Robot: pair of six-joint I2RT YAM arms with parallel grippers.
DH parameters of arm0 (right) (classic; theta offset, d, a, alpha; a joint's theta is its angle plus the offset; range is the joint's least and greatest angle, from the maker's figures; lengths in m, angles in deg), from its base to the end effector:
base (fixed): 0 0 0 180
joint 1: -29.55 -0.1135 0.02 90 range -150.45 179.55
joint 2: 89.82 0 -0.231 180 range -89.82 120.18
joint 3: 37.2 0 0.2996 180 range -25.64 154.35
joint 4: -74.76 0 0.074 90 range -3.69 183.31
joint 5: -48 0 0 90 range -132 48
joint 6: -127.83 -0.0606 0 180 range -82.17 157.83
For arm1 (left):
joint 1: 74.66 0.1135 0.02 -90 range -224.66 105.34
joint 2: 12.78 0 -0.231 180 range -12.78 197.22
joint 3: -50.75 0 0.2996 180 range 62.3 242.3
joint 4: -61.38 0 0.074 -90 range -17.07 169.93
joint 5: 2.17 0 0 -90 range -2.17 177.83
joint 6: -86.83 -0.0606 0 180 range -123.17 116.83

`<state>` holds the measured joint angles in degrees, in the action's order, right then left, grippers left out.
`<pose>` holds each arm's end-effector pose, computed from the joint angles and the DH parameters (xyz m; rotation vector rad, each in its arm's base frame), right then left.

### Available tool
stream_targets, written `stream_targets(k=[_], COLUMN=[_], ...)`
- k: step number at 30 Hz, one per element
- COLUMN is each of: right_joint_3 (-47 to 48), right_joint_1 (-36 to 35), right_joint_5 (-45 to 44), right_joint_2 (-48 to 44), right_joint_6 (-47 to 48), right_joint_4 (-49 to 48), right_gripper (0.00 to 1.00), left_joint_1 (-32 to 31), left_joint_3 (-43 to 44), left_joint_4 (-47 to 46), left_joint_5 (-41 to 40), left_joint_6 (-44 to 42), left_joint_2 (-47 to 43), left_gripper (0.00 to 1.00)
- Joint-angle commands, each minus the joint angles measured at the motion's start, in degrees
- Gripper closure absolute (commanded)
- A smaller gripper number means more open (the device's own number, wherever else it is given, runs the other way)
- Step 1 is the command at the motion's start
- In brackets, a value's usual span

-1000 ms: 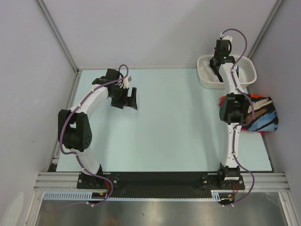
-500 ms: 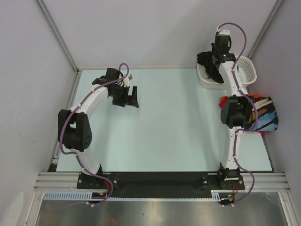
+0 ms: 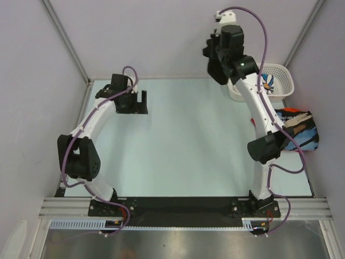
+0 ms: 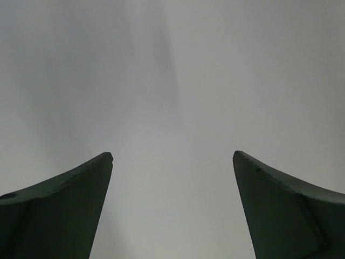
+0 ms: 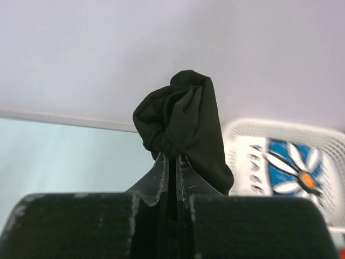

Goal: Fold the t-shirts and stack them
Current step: Move the tshirt to the center of the board

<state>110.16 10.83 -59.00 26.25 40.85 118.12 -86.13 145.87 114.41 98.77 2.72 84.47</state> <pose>0.4855 0.1458 0.4490 -0.1230 1.7683 -0.0661 0.4140 -0.0957 0.2219 0.2003 2.5388 -0.3615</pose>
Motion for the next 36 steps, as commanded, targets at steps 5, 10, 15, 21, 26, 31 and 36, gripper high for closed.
stream_targets(k=[5,10,15,21,26,31,36], right_joint_3=[1.4,-5.6,-25.6,-40.5,-43.1,-44.2,-47.0], right_joint_1=[-16.6,-22.4,-20.8,-8.8,-3.6,-3.5,-3.9], right_joint_5=[3.4,10.1,7.9,-2.9,-9.0,-1.6,5.1], right_joint_2=[-4.9,-5.3,-8.7,-5.5,-8.1,-11.1,-9.6], right_joint_6=[-2.1,-9.1,-11.7,-18.8,-18.7,-13.8,-15.9], right_joint_4=[4.6,9.1,2.7,3.5,2.3,-3.1,-3.5], right_gripper=[1.0,1.0,1.0,0.5,0.29,0.25,0.26], left_joint_1=[10.1,13.7,13.9,13.7,6.6,-3.0,-6.0], left_joint_3=[5.1,9.7,7.1,1.3,-6.5,-4.3,5.4], left_joint_4=[0.8,4.1,2.7,-0.7,-9.5,-12.3,-8.5], left_joint_5=[-24.7,-31.8,-24.7,-16.3,1.3,8.0,11.8], left_joint_6=[7.4,6.8,7.5,7.6,7.6,7.3,4.7], left_joint_2=[-9.9,-11.8,-14.4,-16.8,-16.8,-5.9,8.0], left_gripper=[0.0,0.0,0.0,0.0,0.0,0.0,0.04])
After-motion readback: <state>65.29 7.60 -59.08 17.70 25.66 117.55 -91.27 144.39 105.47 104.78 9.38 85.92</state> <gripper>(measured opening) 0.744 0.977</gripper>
